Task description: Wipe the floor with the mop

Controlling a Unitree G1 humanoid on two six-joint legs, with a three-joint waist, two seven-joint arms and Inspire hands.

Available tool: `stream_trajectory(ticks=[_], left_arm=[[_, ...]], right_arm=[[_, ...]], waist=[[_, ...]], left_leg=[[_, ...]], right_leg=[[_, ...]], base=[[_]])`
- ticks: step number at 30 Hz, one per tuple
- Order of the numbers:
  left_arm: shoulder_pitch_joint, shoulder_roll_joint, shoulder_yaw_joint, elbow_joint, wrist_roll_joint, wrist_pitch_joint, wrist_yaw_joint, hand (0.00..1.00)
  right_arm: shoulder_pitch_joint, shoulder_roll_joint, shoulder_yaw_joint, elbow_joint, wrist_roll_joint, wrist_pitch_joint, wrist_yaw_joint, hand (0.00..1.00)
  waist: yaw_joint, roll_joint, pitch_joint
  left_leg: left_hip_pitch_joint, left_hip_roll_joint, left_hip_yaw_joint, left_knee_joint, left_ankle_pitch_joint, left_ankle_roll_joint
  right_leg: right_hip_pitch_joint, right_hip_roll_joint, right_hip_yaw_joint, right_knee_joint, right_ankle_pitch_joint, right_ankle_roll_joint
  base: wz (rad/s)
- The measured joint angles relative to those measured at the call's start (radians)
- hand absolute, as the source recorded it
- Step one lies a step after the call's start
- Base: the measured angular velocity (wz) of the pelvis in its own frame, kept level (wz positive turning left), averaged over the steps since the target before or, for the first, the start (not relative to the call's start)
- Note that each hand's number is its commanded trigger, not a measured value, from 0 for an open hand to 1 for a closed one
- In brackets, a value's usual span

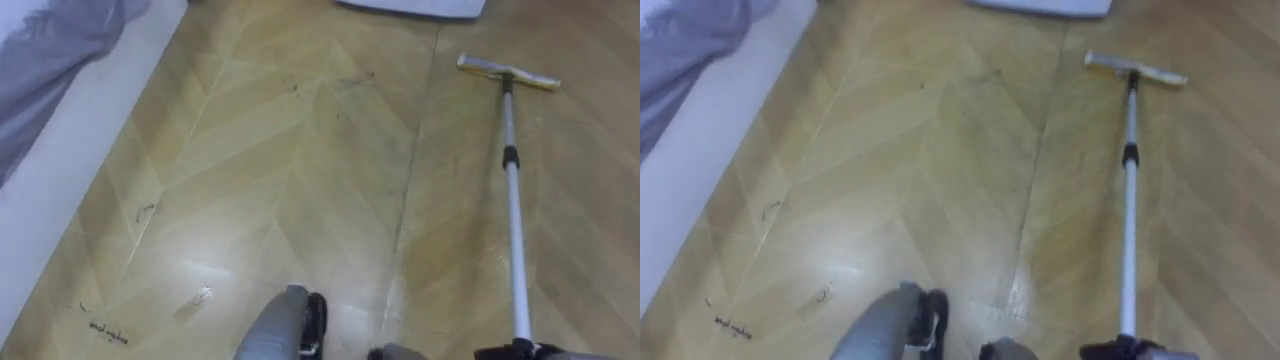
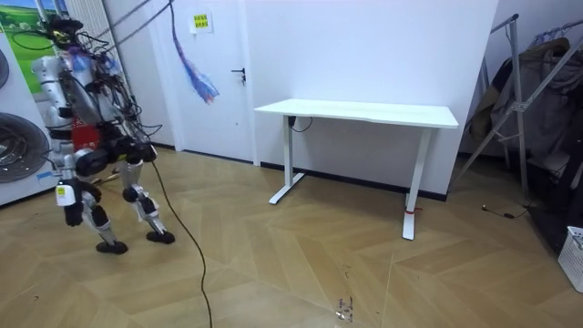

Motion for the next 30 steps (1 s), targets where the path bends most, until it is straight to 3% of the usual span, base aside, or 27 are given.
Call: stream_trajectory(ticks=[1,2,3,4,5,6,7,8,9,11,12,13,14,15,17,19,22,25,28,30], left_arm=[[-0.004,0.000,0.000,0.001,0.000,-0.004,-0.004,0.00],[-0.011,0.000,0.000,0.000,0.003,-0.013,-0.008,0.00],[-0.023,-0.004,0.001,-0.001,0.008,-0.012,-0.009,0.00],[-0.026,-0.006,0.001,-0.002,0.013,-0.013,-0.009,0.00],[-0.027,-0.009,0.006,-0.007,0.024,-0.021,-0.009,0.00],[-0.028,-0.011,0.009,-0.010,0.045,-0.024,-0.006,0.00],[-0.028,-0.010,0.009,-0.011,0.051,-0.027,-0.005,0.00],[-0.028,-0.010,0.009,-0.011,0.051,-0.029,-0.002,0.00],[-0.025,-0.014,0.009,-0.010,0.057,-0.029,-0.003,0.00],[-0.019,-0.014,-0.003,-0.010,0.082,-0.028,-0.001,0.00],[-0.012,-0.012,-0.002,-0.011,0.091,-0.028,-0.001,0.00],[-0.010,-0.010,-0.003,-0.011,0.092,-0.027,-0.001,0.00],[-0.002,-0.015,-0.003,-0.010,0.095,-0.019,0.000,0.00],[0.001,-0.026,-0.003,-0.009,0.097,-0.009,-0.001,0.00],[0.002,-0.036,-0.004,-0.005,0.081,0.006,0.000,0.00],[0.002,-0.036,-0.015,-0.011,0.067,0.016,0.006,0.00],[-0.008,-0.038,-0.032,-0.023,0.069,0.016,0.014,0.00],[-0.016,-0.038,-0.034,-0.022,0.069,0.016,0.018,0.00],[-0.017,-0.037,-0.049,-0.021,0.069,0.015,0.019,0.00],[-0.040,-0.034,-0.047,-0.015,0.071,0.017,0.019,0.00]], right_arm=[[0.013,-0.005,0.002,0.003,-0.001,-0.001,0.004,1.00],[0.046,-0.017,0.010,0.006,-0.024,-0.002,0.008,1.00],[0.089,-0.033,0.020,0.016,-0.041,-0.004,0.008,1.00],[0.117,-0.042,0.020,0.022,-0.057,-0.004,0.007,1.00],[0.166,-0.048,0.021,0.029,-0.075,-0.005,-0.003,1.00],[0.208,-0.048,0.029,0.028,-0.078,-0.008,-0.013,1.00],[0.221,-0.045,0.033,0.027,-0.077,-0.011,-0.018,1.00],[0.242,-0.034,0.033,0.026,-0.076,-0.016,-0.025,1.00],[0.266,-0.021,0.031,0.026,-0.071,-0.022,-0.027,1.00],[0.294,0.002,0.026,0.024,-0.060,-0.023,-0.033,1.00],[0.309,0.017,0.023,0.019,-0.057,-0.023,-0.032,1.00],[0.313,0.024,0.016,0.017,-0.057,-0.023,-0.031,1.00],[0.333,0.034,0.001,0.014,-0.059,-0.022,-0.026,1.00],[0.347,0.038,-0.005,0.008,-0.060,-0.022,-0.019,1.00],[0.355,0.043,-0.003,0.009,-0.060,-0.017,-0.011,1.00],[0.348,0.045,0.008,0.002,-0.060,-0.011,-0.011,1.00],[0.307,0.048,0.009,0.005,-0.064,0.003,-0.030,1.00],[0.201,0.045,0.001,0.013,-0.076,0.018,-0.066,1.00],[0.064,0.032,-0.007,0.021,-0.074,0.024,-0.091,1.00],[-0.026,0.029,-0.007,0.004,-0.074,0.020,-0.093,1.00]], waist=[[-0.002,-0.002,-0.0009],[-0.008,-0.007,-0.0038],[-0.016,-0.001,-0.0063],[-0.020,0.011,-0.0124],[-0.022,0.033,-0.0136],[-0.028,0.056,-0.0191],[-0.030,0.063,-0.0178],[-0.045,0.075,-0.0105],[-0.065,0.085,-0.0058],[-0.081,0.094,-0.0120],[-0.094,0.087,-0.0172],[-0.097,0.086,-0.0174],[-0.100,0.079,-0.0216],[-0.095,0.085,-0.0258],[-0.093,0.081,-0.0212],[-0.095,0.065,-0.0114],[-0.102,0.045,-0.0112],[-0.093,0.035,-0.0054],[-0.082,0.024,0.0038],[-0.054,0.028,0.0064]], left_leg=[[0.007,-0.001,0.010,-0.002,-0.009,0.015],[0.019,-0.020,0.015,-0.003,-0.029,0.037],[0.031,-0.033,0.017,0.001,-0.051,0.050],[0.035,-0.035,0.013,0.005,-0.065,0.056],[0.049,-0.035,-0.002,0.009,-0.091,0.059],[0.061,-0.033,-0.020,0.006,-0.108,0.060],[0.068,-0.033,-0.025,-0.002,-0.113,0.059],[0.089,-0.033,-0.029,-0.021,-0.117,0.057],[0.120,-0.034,-0.036,-0.046,-0.122,0.053],[0.154,-0.033,-0.046,-0.081,-0.127,0.043],[0.163,-0.032,-0.050,-0.090,-0.135,0.030],[0.170,-0.033,-0.051,-0.088,-0.143,0.022],[0.173,-0.023,-0.063,-0.077,-0.160,0.000],[0.188,-0.012,-0.071,-0.081,-0.169,-0.017],[0.220,0.005,-0.074,-0.087,-0.179,-0.036],[0.243,0.008,-0.083,-0.090,-0.188,-0.051],[0.256,0.013,-0.108,-0.084,-0.197,-0.072],[0.255,0.024,-0.127,-0.061,-0.191,-0.089],[0.274,0.022,-0.124,-0.097,-0.180,-0.094],[0.280,0.032,-0.124,-0.118,-0.162,-0.094]], right_leg=[[0.009,-0.005,0.001,-0.012,-0.002,0.006],[0.012,-0.025,0.000,0.002,0.005,0.022],[-0.005,-0.042,-0.005,0.063,0.042,0.069],[-0.019,-0.045,-0.006,0.098,0.075,0.089],[-0.054,-0.039,-0.004,0.175,0.158,0.101],[-0.093,-0.034,-0.001,0.222,0.191,0.105],[-0.122,-0.036,-0.001,0.234,0.190,0.106],[-0.176,-0.041,0.010,0.233,0.189,0.107],[-0.219,-0.049,0.029,0.185,0.190,0.108],[-0.259,-0.079,0.040,0.022,0.208,0.114],[-0.265,-0.097,0.060,-0.119,0.254,0.118],[-0.267,-0.103,0.065,-0.171,0.299,0.126],[-0.260,-0.105,0.045,-0.188,0.347,0.121],[-0.242,-0.084,0.028,-0.198,0.348,0.100],[-0.217,-0.063,0.023,-0.195,0.336,0.078],[-0.200,-0.068,0.017,-0.174,0.310,0.062],[-0.186,-0.057,0.008,-0.152,0.281,0.047],[-0.174,-0.045,-0.006,-0.151,0.281,0.032],[-0.172,-0.044,0.003,-0.168,0.300,0.033],[-0.160,-0.028,0.005,-0.216,0.330,0.039]], base=[[0.18],[0.18],[0.22],[0.21],[0.12],[0.03],[0.00],[0.04],[0.11],[0.12],[0.09],[0.04],[-0.08],[-0.10],[-0.09],[0.02],[0.18],[0.04],[-0.06],[-0.15]])
